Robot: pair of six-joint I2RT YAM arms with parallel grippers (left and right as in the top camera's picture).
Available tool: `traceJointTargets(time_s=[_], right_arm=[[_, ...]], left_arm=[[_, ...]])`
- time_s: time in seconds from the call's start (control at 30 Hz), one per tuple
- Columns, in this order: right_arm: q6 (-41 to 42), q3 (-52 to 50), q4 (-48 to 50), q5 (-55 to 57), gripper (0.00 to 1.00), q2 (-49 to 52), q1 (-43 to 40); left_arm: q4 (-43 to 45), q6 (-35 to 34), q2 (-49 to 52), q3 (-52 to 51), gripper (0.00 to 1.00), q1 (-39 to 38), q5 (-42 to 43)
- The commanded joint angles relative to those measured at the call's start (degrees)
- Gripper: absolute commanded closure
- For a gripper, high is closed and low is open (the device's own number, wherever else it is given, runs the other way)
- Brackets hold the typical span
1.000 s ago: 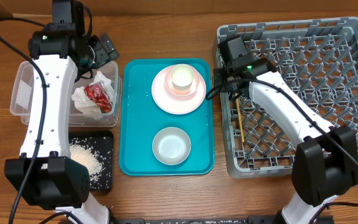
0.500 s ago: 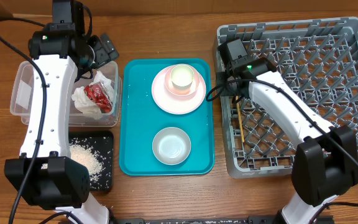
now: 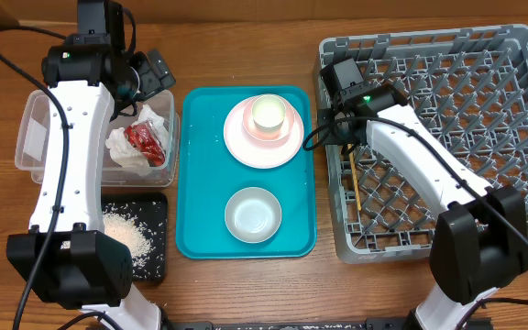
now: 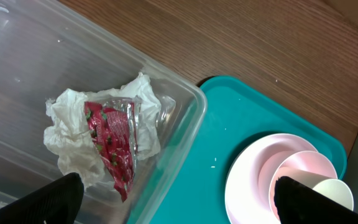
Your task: Sort waste into correct bins and load items into the dishwasher
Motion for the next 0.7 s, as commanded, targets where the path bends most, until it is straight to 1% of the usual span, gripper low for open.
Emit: traceJointTargets(time_s=[0.0, 0.3, 0.37, 0.4, 0.5, 0.67], right_arm=[[0.1, 1.0, 0.2, 0.6, 0.87, 0.3, -0.5], [0.1, 1.0, 0.9, 0.6, 0.86, 0.3, -0.5], [0.0, 1.0, 0.7, 0.7, 0.74, 0.3, -0.5], [-0.4, 1.1, 0.7, 0.7, 0.71, 0.3, -0.6], [-0.3, 2.4, -0.2, 0.9, 0.67, 0.0, -0.6], [-0.4, 9.2, -4.9, 0.8, 0.59, -1.0, -0.6]], left_arm=[[0.2, 0.7, -0.8, 0.8, 0.0, -0.3, 0.2], [0.2, 0.7, -0.8, 0.8, 0.0, -0.3, 0.2], [0.2, 0.7, -0.8, 0.8, 0.0, -0.3, 0.2], [0.2, 0.7, -0.8, 0.8, 0.0, -0.3, 0.2], [0.2, 0.7, -0.8, 0.8, 0.0, -0.3, 0.2], [0.2, 0.7, -0.8, 0.8, 0.0, -0.3, 0.2]])
